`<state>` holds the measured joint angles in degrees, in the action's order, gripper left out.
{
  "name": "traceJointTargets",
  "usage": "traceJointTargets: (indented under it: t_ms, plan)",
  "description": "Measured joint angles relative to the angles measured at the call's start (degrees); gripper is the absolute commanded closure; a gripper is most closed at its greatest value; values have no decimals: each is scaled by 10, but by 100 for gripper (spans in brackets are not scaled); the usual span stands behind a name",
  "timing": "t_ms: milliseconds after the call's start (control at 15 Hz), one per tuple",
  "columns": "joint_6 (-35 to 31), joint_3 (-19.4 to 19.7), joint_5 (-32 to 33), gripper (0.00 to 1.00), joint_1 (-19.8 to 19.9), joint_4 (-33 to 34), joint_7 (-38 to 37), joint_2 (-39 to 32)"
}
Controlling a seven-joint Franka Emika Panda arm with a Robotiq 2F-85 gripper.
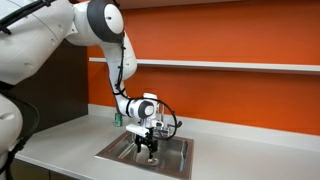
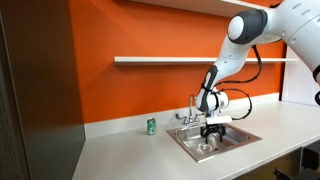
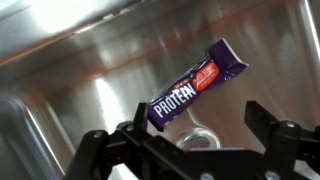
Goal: Remove the chocolate from the sink
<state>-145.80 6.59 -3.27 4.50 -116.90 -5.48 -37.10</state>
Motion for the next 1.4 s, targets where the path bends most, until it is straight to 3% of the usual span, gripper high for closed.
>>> traceJointTargets:
  t_ms: [1400]
  plan:
    - [1,-19,-1,0,-8,39,-3,-58]
